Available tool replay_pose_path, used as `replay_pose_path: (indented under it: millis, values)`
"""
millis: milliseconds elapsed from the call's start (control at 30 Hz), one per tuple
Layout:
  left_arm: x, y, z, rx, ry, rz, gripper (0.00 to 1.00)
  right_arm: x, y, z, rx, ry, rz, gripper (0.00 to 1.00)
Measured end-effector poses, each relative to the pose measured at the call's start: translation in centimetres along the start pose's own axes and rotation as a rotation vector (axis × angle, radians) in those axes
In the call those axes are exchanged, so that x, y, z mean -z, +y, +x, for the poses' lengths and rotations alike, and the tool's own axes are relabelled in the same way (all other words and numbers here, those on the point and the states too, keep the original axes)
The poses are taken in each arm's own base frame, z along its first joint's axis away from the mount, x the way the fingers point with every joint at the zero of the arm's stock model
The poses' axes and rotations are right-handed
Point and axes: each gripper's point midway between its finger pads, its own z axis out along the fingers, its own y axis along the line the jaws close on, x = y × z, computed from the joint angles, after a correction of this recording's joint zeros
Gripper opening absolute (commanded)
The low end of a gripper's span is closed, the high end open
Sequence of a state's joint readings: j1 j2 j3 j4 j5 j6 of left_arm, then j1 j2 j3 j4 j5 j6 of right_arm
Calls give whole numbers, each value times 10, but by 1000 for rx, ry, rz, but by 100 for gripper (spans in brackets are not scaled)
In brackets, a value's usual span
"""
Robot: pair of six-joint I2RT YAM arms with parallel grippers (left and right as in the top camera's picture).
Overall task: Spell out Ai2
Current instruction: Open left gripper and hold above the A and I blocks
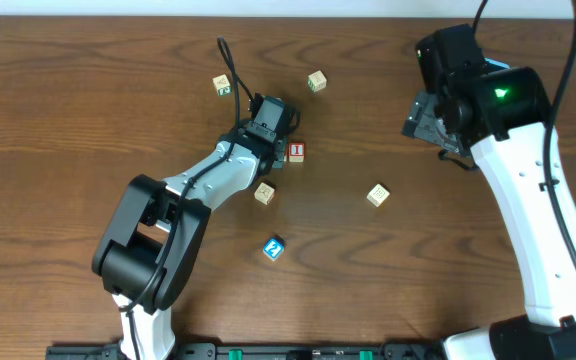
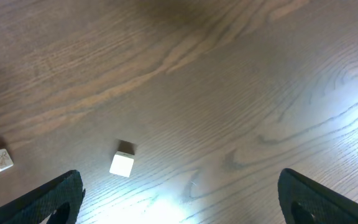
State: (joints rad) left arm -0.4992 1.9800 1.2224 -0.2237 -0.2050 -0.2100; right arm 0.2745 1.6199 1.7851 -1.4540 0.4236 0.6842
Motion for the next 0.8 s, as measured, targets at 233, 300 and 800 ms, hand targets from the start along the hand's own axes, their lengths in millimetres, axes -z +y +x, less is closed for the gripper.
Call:
replay_pose_path:
  millis: [233,300,800]
  values:
    - [0,-3,1,7,5,18,43,0,0,0,0,0,0,99]
    - [0,-3,1,11,5,18,43,0,0,0,0,0,0,99]
    - [0,-4,1,22,6,21,49,0,0,0,0,0,0,99]
